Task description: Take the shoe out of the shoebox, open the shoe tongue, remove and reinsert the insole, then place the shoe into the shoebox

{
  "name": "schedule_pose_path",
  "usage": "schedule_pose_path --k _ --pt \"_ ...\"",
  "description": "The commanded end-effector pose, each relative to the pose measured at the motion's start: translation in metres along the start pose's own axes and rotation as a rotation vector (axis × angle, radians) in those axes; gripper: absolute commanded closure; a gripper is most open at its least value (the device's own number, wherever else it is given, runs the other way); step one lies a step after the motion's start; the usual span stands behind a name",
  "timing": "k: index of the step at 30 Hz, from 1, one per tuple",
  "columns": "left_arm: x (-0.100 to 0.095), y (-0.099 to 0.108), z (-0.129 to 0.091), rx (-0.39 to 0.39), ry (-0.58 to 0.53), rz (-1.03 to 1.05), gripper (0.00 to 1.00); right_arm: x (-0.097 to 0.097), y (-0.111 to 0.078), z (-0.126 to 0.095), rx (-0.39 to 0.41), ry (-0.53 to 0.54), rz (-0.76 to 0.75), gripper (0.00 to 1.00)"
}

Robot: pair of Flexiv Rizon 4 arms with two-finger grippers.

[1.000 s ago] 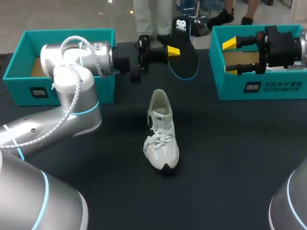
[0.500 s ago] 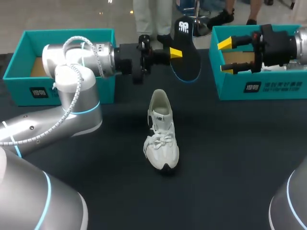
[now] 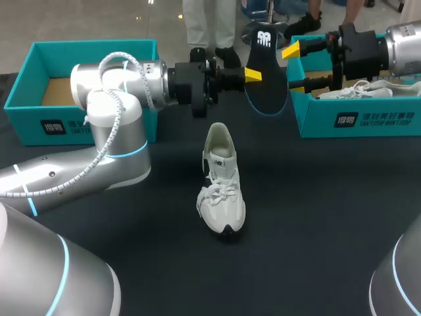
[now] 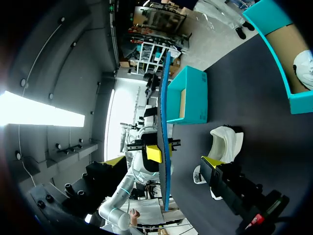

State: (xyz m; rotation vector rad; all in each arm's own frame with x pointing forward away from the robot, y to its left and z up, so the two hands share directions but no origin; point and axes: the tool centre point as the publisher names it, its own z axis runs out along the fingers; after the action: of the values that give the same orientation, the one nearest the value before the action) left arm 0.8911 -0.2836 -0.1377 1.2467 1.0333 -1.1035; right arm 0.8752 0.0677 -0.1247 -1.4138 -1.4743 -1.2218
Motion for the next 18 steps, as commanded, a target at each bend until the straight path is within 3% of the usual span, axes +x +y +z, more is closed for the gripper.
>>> schedule_pose_path --k 1,3,6,8,9,11,13,16,18 --pt "0.002 0.001 0.007 -0.008 -0.008 0.006 1.00 -0.001 0.005 0.008 0.019 0.002 0.004 0.00" --pt "0.002 0.003 0.007 -0.009 -0.009 0.005 1.00 -0.002 0.003 0.010 0.025 0.001 0.005 0.03" --pt "0.002 0.005 0.008 -0.011 -0.011 0.004 1.00 -0.003 -0.001 0.013 0.046 0.001 0.012 0.29" --pt "0.001 0.006 0.009 -0.012 -0.013 0.003 1.00 -0.004 -0.004 0.016 0.058 -0.002 0.013 0.38" --pt "0.001 0.006 0.009 -0.012 -0.014 0.003 1.00 -0.005 -0.005 0.017 0.060 -0.004 0.013 0.51" --pt "0.000 0.007 0.010 -0.011 -0.017 0.003 1.00 -0.006 -0.007 0.020 0.063 0.001 0.019 0.60" --pt "0.000 0.006 0.011 -0.011 -0.019 0.001 1.00 -0.008 -0.008 0.022 0.066 0.003 0.025 0.63" --pt "0.000 0.005 0.013 -0.007 -0.024 -0.001 1.00 -0.009 -0.009 0.025 0.069 0.009 0.028 0.58" --pt "0.000 0.004 0.013 -0.006 -0.026 -0.001 1.00 -0.009 -0.010 0.026 0.065 0.014 0.029 0.63"
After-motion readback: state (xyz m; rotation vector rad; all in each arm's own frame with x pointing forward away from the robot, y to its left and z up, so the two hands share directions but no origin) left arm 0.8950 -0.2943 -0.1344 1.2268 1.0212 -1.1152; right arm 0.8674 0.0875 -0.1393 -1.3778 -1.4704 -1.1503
